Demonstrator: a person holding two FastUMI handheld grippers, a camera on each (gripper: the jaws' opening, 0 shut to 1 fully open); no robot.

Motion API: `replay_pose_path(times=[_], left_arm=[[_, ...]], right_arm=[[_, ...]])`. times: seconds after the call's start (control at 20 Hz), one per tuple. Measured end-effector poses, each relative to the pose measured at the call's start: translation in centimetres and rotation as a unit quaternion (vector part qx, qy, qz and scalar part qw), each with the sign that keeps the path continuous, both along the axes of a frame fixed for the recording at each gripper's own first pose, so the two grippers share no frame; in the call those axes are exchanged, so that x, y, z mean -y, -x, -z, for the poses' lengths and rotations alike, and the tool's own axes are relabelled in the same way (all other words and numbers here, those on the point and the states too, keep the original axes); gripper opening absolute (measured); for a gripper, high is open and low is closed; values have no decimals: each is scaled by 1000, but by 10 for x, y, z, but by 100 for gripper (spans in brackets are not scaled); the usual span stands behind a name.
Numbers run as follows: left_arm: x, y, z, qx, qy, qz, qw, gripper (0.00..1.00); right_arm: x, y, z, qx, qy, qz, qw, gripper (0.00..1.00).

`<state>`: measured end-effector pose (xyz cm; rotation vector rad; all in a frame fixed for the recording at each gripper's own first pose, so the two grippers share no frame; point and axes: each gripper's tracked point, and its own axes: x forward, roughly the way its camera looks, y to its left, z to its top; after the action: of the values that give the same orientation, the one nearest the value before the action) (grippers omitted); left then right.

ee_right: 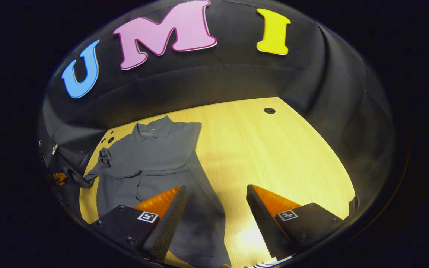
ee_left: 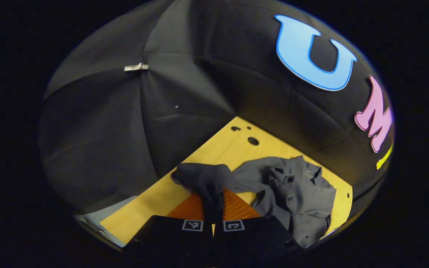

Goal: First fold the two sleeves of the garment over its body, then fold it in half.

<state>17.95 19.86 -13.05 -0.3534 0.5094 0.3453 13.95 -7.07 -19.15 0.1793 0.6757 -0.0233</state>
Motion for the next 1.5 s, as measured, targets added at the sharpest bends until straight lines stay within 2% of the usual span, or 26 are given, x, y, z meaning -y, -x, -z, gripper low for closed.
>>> replay_pose_path(times=[0.25, 0.35, 0.55, 0.8, 1.1, 1.5], left_arm=[[56, -51, -35, 14, -22, 63, 998, 8], [80, -72, -47, 15, -43, 93, 995, 6], [147, -106, -55, 22, -50, 151, 987, 5], [229, -141, -53, 22, -21, 211, 977, 5], [324, -169, -44, 19, -24, 292, 956, 5], [432, -183, -1, -21, -13, 366, 930, 5]], right_arm=[[29, -5, 3, -1, 0, 33, 999, 100], [36, -5, 5, -2, -9, 46, 999, 100], [49, -2, 20, -19, -5, 53, 998, 99], [56, 6, 30, -30, -8, 59, 998, 100], [58, 18, 46, -50, -16, 60, 997, 100], [88, 23, 76, -74, -35, 83, 993, 100]])
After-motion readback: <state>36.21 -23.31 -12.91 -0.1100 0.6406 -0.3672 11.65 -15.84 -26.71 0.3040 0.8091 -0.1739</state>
